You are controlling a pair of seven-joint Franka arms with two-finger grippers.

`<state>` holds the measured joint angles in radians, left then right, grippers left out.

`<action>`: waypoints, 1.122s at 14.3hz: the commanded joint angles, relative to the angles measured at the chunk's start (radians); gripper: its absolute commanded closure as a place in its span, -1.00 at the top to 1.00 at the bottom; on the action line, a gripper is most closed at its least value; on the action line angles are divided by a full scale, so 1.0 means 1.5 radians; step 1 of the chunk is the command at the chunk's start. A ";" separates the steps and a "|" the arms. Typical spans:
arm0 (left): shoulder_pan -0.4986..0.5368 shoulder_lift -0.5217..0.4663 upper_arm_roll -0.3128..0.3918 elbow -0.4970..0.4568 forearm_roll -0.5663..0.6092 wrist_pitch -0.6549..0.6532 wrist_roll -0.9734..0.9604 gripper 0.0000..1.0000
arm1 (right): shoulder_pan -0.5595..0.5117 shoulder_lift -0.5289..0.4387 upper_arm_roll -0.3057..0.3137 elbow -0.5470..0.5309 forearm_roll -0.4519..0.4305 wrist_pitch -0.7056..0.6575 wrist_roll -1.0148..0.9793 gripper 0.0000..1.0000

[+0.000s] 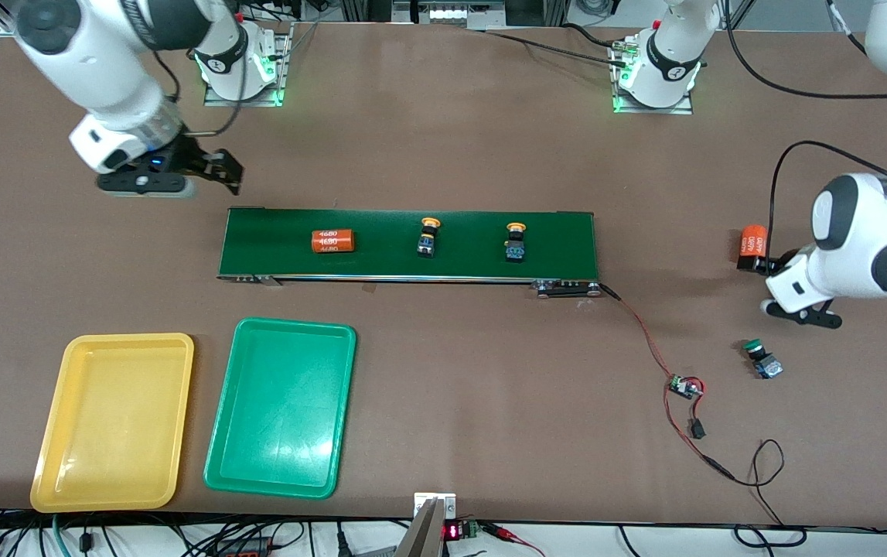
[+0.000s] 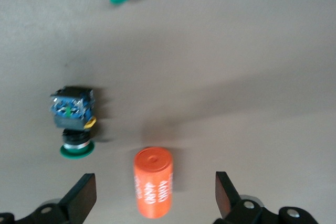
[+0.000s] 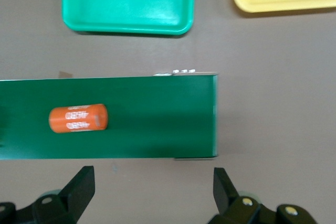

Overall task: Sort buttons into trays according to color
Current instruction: 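Grasp the second orange battery with the left gripper while the right gripper reaches the conveyor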

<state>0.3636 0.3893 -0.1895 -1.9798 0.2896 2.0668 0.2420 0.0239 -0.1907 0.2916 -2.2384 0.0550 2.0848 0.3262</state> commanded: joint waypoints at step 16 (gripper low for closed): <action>-0.043 0.000 0.122 -0.203 -0.035 0.285 0.181 -0.34 | 0.042 0.122 0.055 0.003 0.007 0.108 0.136 1.00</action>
<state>0.3015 0.4001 -0.0161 -2.2850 0.2624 2.4955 0.4689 0.0767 -0.0208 0.3750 -2.2430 0.0565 2.2370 0.5120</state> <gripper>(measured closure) 0.335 0.000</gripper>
